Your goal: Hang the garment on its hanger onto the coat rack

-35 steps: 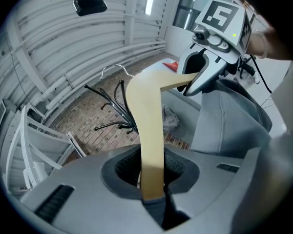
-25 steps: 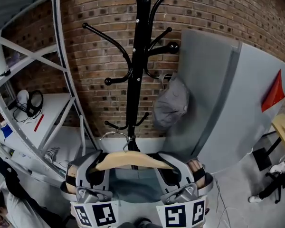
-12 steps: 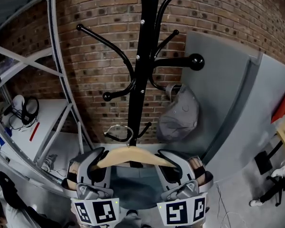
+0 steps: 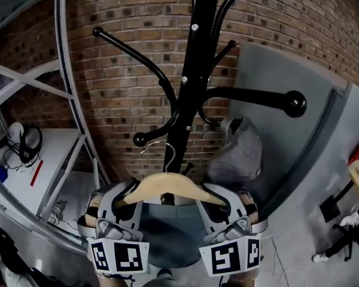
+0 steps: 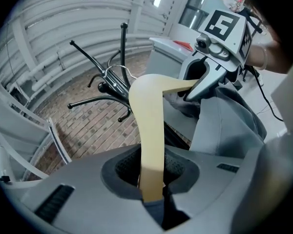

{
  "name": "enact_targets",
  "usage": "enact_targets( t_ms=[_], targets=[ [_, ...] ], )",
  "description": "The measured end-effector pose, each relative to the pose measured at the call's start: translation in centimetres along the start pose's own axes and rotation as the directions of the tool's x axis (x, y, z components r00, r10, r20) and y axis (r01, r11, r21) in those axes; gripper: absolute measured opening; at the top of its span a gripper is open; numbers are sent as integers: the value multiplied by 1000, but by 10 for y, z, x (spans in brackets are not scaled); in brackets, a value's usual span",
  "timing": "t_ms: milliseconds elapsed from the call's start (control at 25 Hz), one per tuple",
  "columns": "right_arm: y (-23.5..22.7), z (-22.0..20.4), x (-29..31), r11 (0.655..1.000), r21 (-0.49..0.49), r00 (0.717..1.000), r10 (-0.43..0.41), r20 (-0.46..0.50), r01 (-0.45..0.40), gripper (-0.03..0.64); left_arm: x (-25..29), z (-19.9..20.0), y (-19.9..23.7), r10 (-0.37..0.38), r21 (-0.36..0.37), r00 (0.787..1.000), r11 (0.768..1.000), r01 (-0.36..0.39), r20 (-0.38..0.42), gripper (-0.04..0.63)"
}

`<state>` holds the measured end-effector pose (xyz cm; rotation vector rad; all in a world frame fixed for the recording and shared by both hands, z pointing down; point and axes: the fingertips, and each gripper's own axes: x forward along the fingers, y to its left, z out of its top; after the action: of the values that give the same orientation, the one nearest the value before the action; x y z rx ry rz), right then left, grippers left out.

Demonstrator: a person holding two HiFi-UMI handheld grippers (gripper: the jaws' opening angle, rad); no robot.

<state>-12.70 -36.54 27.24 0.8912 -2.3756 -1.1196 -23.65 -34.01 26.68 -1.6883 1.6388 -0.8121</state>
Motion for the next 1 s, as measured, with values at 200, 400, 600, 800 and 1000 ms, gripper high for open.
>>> enact_targets(
  t_ms=[200,400,600,800,1000],
  targets=[
    [-10,-1,15,1000,5,1000,-4,-14,4,72,19,0,8,-62,-15,998,998,63,30,69],
    [-18,-1,24,1000,10,1000,-13,-17,14,71,32,1,14,-89,-8,995,996,90,52,69],
    [-23,-3,31,1000,15,999,-23,-34,24,71,42,2,19,-107,3,993,994,107,60,69],
    [-17,-11,39,999,33,999,-4,-54,6,71,50,-8,12,-135,-4,990,991,135,50,69],
    [-6,-21,47,999,45,996,25,-81,-21,71,56,-21,0,-172,-26,985,985,172,31,69]
  ],
)
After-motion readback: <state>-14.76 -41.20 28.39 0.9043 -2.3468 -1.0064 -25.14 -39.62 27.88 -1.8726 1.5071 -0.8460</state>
